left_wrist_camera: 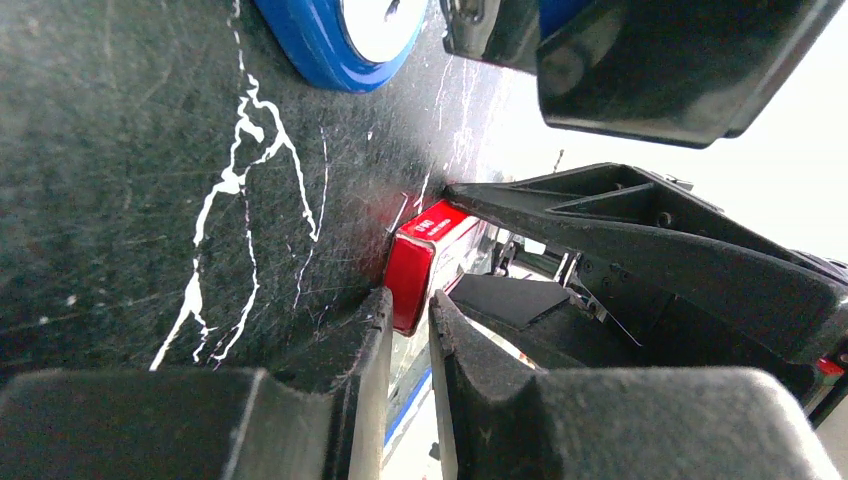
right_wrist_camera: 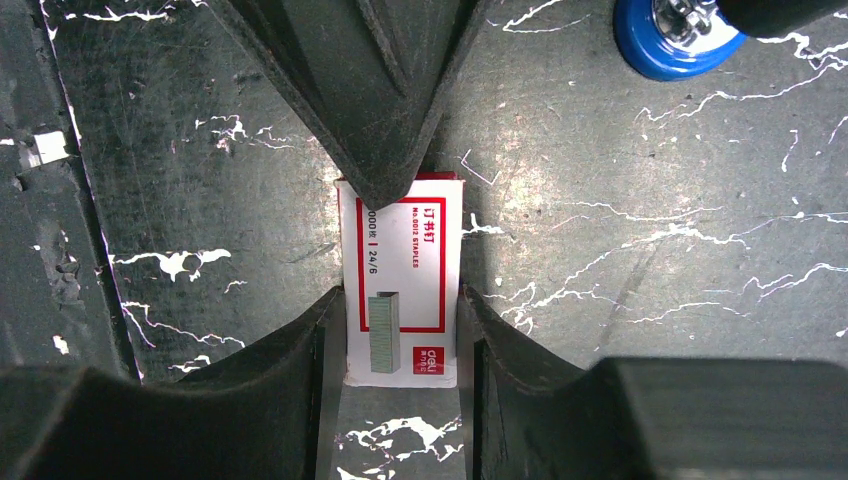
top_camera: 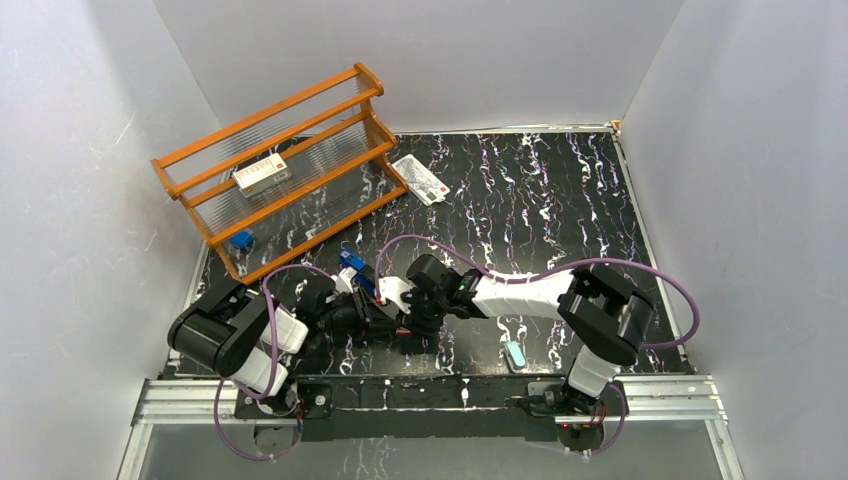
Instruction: Load the staples into the stapler
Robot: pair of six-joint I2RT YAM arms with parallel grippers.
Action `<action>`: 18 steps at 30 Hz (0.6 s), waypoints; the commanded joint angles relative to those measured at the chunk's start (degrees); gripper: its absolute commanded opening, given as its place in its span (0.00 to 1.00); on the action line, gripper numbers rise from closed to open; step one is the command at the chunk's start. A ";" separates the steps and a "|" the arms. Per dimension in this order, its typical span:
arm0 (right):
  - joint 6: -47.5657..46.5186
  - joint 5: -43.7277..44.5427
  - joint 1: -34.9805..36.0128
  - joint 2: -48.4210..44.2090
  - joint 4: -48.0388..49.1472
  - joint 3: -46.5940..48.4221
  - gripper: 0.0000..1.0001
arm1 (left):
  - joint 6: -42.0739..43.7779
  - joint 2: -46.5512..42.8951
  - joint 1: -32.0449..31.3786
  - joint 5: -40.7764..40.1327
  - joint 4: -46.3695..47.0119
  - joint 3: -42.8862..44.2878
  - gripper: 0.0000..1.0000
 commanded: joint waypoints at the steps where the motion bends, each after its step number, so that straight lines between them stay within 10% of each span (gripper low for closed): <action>1: 1.08 -0.52 1.66 2.42 5.19 2.62 0.46 | 1.01 -0.16 -0.68 5.54 1.32 2.04 0.18; 18: 2.45 2.79 2.89 1.77 8.86 2.87 0.48 | 0.28 -4.42 -0.68 8.06 2.90 1.27 0.14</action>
